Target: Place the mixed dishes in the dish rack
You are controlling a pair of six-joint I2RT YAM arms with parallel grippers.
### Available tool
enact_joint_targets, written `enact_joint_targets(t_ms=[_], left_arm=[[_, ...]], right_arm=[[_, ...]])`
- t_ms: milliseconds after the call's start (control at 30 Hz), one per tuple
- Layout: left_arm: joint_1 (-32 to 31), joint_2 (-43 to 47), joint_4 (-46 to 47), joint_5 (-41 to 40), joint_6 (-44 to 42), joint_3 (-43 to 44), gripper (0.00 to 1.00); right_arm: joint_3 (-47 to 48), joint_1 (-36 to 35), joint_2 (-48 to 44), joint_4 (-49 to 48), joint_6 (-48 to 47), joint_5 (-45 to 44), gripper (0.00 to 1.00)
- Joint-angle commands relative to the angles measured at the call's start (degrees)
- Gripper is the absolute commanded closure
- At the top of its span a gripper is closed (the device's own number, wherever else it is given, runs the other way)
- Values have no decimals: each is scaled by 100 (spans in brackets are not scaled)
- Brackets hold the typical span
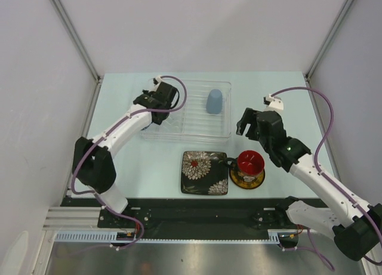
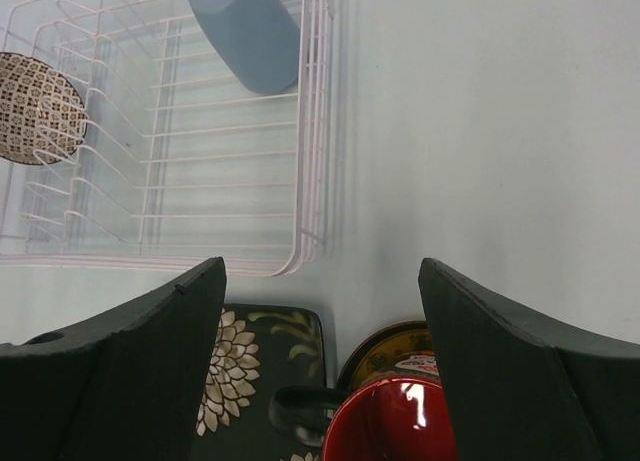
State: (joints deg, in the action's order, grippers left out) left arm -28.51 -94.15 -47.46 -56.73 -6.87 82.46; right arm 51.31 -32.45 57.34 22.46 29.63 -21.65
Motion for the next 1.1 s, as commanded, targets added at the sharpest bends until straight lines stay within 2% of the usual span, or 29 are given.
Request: enact_joint_targets(t_ms=[0,300,500,1067], left_arm=[[-111,-297,-26,-770,502,-98,100],[-321,-701,544,-1208,371,-238,100],[-541,-885,1344,-1446,-95,-687,100],[-726,-1615,1213,-1341,380,-608,100]], right_arm=[[-16,45,-162,-119,87,-33,17],[-33,98,-276,-31,96,-24,17],[-86,168,-311,-40,122,47,17],[-191,256,-373,-48,175,99,17]])
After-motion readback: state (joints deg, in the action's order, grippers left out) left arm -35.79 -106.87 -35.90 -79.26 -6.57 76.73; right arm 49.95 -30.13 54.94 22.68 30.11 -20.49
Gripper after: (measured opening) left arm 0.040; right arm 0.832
